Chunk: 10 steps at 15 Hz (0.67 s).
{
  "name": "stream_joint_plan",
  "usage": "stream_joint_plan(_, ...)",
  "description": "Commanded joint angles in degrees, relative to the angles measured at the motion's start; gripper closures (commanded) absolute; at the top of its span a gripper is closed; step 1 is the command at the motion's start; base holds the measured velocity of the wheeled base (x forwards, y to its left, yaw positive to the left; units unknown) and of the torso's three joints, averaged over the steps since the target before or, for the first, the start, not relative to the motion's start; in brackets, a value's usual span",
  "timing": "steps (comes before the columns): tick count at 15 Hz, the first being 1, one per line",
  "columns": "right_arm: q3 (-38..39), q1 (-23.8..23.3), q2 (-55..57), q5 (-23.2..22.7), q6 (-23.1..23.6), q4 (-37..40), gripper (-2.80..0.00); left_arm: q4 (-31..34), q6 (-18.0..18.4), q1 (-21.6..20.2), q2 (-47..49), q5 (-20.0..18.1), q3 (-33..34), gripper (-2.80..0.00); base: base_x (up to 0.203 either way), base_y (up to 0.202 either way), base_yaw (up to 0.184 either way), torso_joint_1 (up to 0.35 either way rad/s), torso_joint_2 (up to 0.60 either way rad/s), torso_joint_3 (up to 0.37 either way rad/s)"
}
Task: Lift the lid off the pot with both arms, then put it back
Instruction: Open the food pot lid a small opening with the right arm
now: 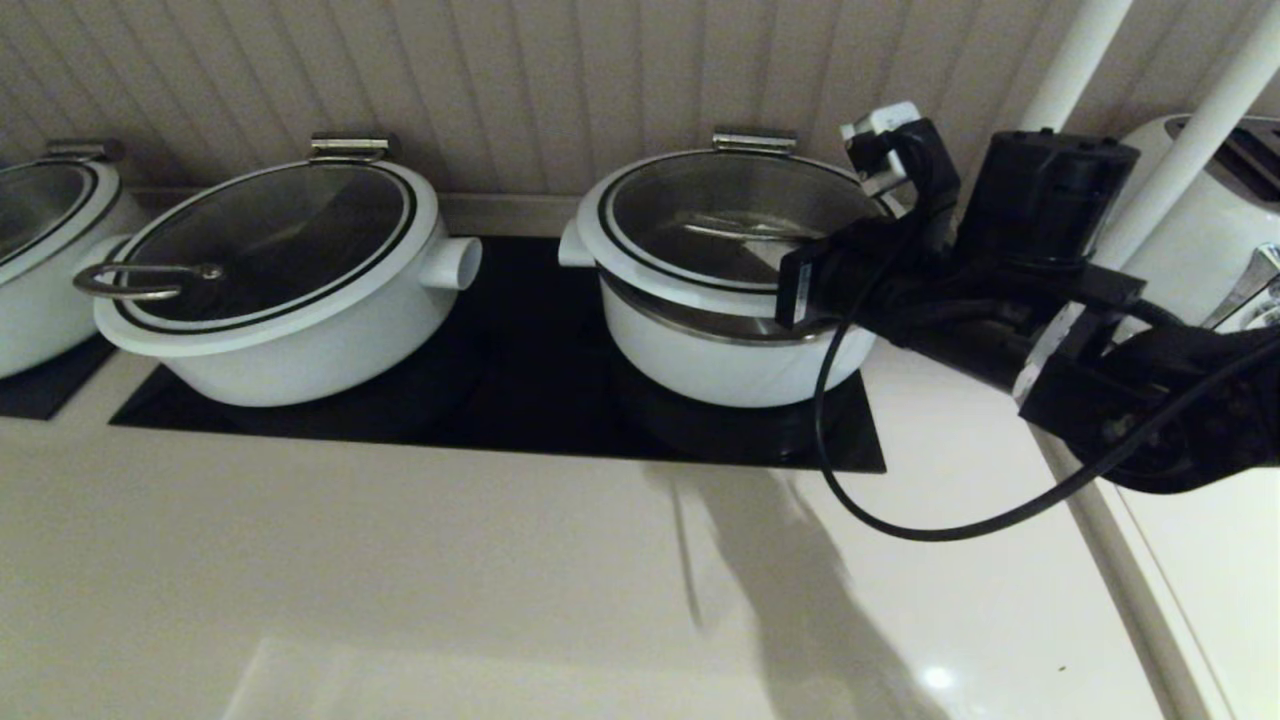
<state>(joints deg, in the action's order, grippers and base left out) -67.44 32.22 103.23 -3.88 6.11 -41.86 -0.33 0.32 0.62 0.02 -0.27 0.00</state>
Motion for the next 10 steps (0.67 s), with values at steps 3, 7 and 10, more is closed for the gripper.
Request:
stream_joint_plan(3, -1.91, -0.23, -0.58, 0.45, 0.04, 0.03, 0.0, -0.11, 1.7, -0.01, -0.02, -0.43, 0.0, 0.0, 0.0, 0.0, 0.0, 0.0, 0.0, 0.0)
stream_joint_plan(7, -2.52, -0.23, -0.58, 0.45, 0.04, 0.11, 0.0, -0.73, 6.93, -0.01, -0.02, -1.06, 0.0, 0.0, 0.0, 0.0, 0.0, 0.0, 0.0, 0.0)
stream_joint_plan(10, -2.87, -0.23, -0.58, 0.45, 0.04, 0.11, 0.0, -0.04, 7.11, -0.01, 0.03, -7.14, -4.01, 0.0, 0.0, 0.0, 0.0, 0.0, 0.0, 0.0)
